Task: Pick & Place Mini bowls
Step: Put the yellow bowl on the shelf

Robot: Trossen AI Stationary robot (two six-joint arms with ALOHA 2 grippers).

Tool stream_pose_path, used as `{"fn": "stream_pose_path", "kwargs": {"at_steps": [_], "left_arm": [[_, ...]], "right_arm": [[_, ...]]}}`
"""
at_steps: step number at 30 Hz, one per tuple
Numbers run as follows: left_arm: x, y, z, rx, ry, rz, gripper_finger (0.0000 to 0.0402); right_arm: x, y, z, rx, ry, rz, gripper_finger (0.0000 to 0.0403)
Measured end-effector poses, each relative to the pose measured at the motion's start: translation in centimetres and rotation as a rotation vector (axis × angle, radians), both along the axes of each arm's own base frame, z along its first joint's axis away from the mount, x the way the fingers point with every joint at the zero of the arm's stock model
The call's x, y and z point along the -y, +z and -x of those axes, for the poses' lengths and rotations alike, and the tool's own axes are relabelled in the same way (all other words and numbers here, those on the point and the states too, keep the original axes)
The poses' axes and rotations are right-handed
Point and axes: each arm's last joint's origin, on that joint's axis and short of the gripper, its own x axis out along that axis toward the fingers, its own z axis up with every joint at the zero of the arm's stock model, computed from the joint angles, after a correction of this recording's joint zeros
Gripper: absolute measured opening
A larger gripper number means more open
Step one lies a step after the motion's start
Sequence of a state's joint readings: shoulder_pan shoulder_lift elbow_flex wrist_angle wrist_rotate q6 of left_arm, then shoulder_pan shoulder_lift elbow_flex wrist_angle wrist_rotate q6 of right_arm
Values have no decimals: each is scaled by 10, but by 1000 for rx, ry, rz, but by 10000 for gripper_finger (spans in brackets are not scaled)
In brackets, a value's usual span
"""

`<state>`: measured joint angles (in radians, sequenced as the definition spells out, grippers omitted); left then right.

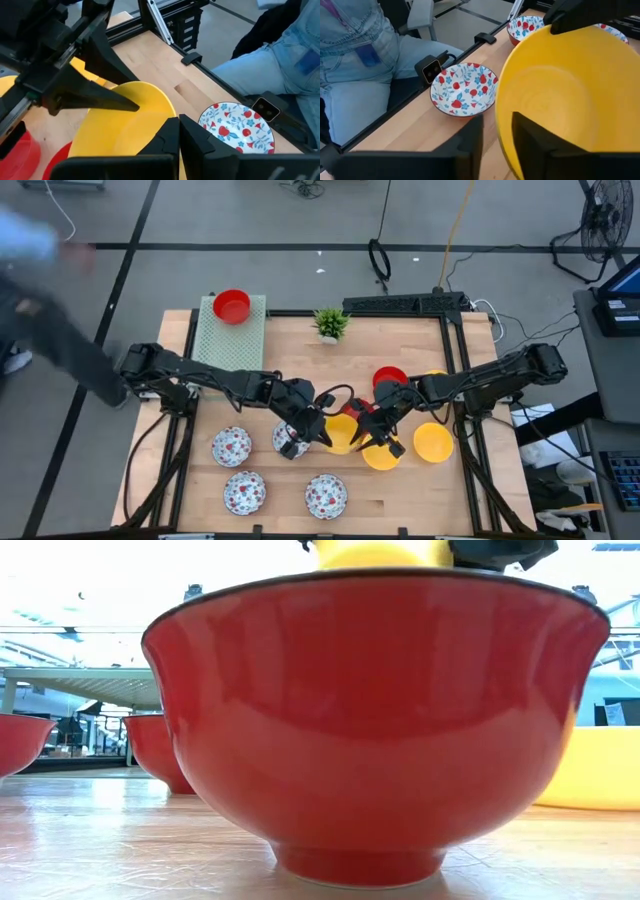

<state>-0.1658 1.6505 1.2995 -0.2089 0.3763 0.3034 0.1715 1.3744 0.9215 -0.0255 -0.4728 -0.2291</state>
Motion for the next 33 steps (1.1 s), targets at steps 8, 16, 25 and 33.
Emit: {"fn": "stream_pose_path", "kwargs": {"at_steps": [8,16,25,33], "left_arm": [[0,0,0,-9,-4,22,1],[-5,0,-1,-5,34,4,0],[-39,5,6,-48,321,-137,0],[-69,38,43,-67,608,-236,0]], "right_arm": [[7,22,22,25,-119,61,172],[17,51,58,55,-246,96,182],[32,66,92,58,-537,185,177],[35,66,97,41,-615,200,174]]}}
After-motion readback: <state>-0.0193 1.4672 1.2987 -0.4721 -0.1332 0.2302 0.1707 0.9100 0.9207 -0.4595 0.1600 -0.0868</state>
